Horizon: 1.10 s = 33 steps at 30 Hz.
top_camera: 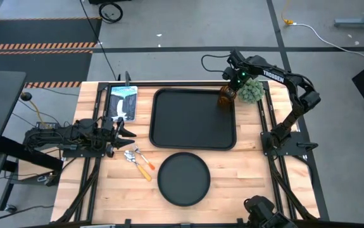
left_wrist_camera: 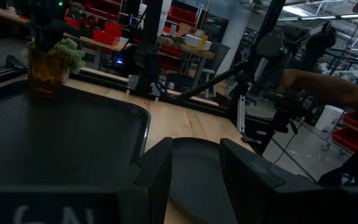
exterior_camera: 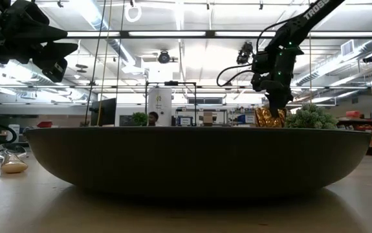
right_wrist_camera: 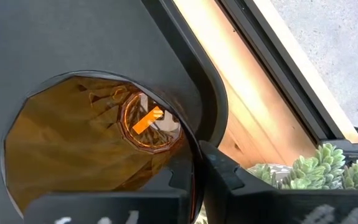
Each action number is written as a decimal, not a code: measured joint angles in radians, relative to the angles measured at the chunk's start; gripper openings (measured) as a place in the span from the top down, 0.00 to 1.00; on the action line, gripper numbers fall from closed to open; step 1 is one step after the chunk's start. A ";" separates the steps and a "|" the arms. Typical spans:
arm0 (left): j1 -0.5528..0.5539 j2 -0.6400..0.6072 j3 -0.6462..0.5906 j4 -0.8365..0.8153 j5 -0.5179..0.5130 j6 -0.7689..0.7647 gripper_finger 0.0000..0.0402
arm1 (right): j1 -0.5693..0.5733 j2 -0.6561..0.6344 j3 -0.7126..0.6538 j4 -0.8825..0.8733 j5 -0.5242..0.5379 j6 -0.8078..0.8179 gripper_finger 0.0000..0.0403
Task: Pick and place plate/cup/fork/spoon on tray
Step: Put the brown glass on the black serving tray
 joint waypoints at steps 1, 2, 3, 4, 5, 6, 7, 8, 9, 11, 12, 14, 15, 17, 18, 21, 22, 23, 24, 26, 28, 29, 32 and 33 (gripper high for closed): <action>0.000 0.000 0.000 0.000 0.000 0.000 0.65 | 0.000 0.000 0.000 0.000 0.000 0.000 0.93; 0.000 0.000 0.000 0.000 0.000 0.000 0.65 | 0.000 0.000 0.000 0.000 0.000 0.000 0.92; 0.000 0.000 0.000 0.000 0.000 0.000 0.65 | 0.000 0.000 0.000 0.000 0.000 0.000 0.91; 0.000 0.000 0.000 0.000 0.000 0.000 0.65 | 0.000 0.000 0.000 0.000 0.000 0.000 0.89; 0.000 0.000 0.000 0.000 0.000 0.000 0.65 | 0.000 0.000 0.000 0.000 0.000 0.000 0.88; 0.000 0.000 0.000 0.000 0.000 0.000 0.65 | 0.000 0.000 0.000 0.000 0.000 0.000 0.86; 0.000 0.000 0.000 0.000 0.000 0.000 0.65 | 0.000 0.000 0.000 0.000 0.000 0.000 0.85; 0.000 0.000 0.000 0.000 0.000 0.000 0.65 | 0.000 0.000 0.000 0.000 0.000 0.000 0.83; 0.000 0.000 0.000 0.000 0.000 0.000 0.65 | 0.000 0.000 0.000 0.000 0.000 -0.001 0.81; 0.000 0.000 0.000 0.000 0.000 0.000 0.65 | 0.000 0.000 0.000 0.000 0.000 -0.002 0.78; 0.000 0.000 0.000 0.000 0.000 0.000 0.65 | 0.000 0.000 0.000 0.000 0.000 -0.002 0.77; 0.000 0.000 0.000 0.000 0.000 0.000 0.65 | 0.000 0.000 0.000 0.000 0.000 -0.003 0.75; 0.000 0.000 0.000 0.000 0.000 0.000 0.65 | 0.000 0.000 0.000 0.000 0.000 -0.003 0.74; 0.000 0.000 0.000 0.000 0.000 0.000 0.65 | 0.000 0.000 0.000 0.000 0.000 -0.001 0.73; 0.000 0.000 0.000 0.000 0.000 0.000 0.65 | 0.000 0.000 0.000 0.000 0.000 -0.001 0.73; 0.000 0.000 0.000 0.000 0.000 0.000 0.65 | 0.000 -0.001 0.000 0.000 0.004 -0.001 0.72; 0.000 0.000 0.000 0.000 0.000 0.000 0.65 | 0.000 -0.001 0.000 0.000 0.012 -0.001 0.71; 0.000 0.000 0.000 0.000 0.000 0.000 0.65 | 0.000 -0.001 0.000 0.000 0.023 -0.001 0.71; 0.000 0.000 0.000 0.000 0.000 0.000 0.65 | 0.000 -0.001 0.000 0.000 0.032 -0.001 0.70; 0.000 0.000 0.000 0.000 0.000 0.000 0.65 | 0.000 -0.001 0.000 0.000 0.035 -0.001 0.69; 0.000 0.000 0.000 0.000 0.000 0.000 0.65 | 0.000 -0.001 0.000 0.000 0.036 -0.001 0.67; 0.000 0.000 0.000 0.000 0.000 0.000 0.65 | 0.000 -0.001 0.000 0.000 0.036 -0.001 0.66; 0.000 0.000 0.000 0.000 0.000 0.000 0.65 | 0.000 -0.001 0.000 0.000 0.038 0.000 0.63; 0.000 0.000 0.000 0.000 0.000 0.000 0.65 | 0.000 -0.001 0.000 -0.001 0.038 0.000 0.62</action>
